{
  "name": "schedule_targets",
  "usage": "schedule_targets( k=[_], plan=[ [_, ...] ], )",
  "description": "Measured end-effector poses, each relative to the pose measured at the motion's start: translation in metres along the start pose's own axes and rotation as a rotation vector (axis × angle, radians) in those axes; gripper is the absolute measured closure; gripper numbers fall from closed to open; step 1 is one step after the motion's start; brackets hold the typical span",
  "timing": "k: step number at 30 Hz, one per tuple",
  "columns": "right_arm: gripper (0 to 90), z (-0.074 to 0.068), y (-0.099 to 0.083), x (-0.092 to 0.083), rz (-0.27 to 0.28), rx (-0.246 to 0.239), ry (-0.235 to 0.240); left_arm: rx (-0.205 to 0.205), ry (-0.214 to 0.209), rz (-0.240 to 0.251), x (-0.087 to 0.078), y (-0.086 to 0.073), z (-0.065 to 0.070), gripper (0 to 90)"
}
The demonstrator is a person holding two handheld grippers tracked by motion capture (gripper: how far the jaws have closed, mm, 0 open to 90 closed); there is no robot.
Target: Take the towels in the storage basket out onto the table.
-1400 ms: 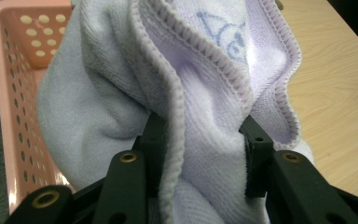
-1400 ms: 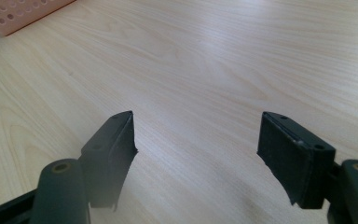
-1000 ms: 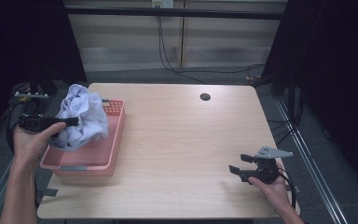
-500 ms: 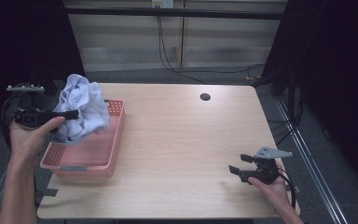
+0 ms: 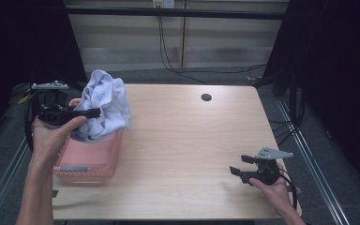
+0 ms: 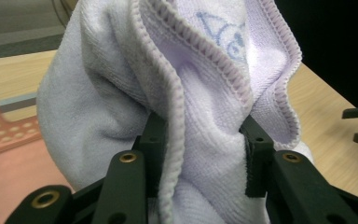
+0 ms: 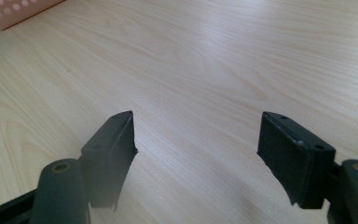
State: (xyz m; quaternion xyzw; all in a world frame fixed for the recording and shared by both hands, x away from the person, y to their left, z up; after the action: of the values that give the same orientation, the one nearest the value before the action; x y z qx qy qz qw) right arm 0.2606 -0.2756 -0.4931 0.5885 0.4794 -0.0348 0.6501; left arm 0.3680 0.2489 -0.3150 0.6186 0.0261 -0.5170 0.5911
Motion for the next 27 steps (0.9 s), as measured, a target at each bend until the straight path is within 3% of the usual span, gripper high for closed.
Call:
schedule_targets(
  k=[7,14,17,19,27],
  plan=[
    [27.2,0.001,0.0,-0.001,0.002,-0.002,0.002,0.05,-0.054,-0.008,0.034,0.003,0.025,61.5],
    [27.2,0.002,0.0,-0.002,0.01,0.0,0.001,0.098,-0.113,-0.06,0.072,0.001,0.053,61.4],
    [27.2,0.001,0.0,-0.002,0.009,0.002,0.001,0.106,-0.15,-0.076,0.088,-0.001,0.066,61.3],
    [27.2,0.001,0.0,-0.002,0.008,0.003,0.002,0.1,-0.2,-0.091,0.1,-0.002,0.074,61.3],
    [27.3,0.001,0.0,-0.002,0.007,-0.001,0.016,0.128,-0.243,-0.117,0.137,-0.017,0.105,62.9]
  ],
)
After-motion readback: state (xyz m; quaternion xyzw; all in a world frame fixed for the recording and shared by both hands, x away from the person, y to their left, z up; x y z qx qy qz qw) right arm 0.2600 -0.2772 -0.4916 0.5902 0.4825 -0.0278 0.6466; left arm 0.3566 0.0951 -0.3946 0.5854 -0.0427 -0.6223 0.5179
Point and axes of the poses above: each handheld gripper's, and its own axes: x roughly forward along the jaws, y roughly out of its top, z roughly to its right, the point moved 3 cm from there along x, roughly forward along the jaws, and after that the axes turned 7 degrees about -z, right-handed, at the moved point
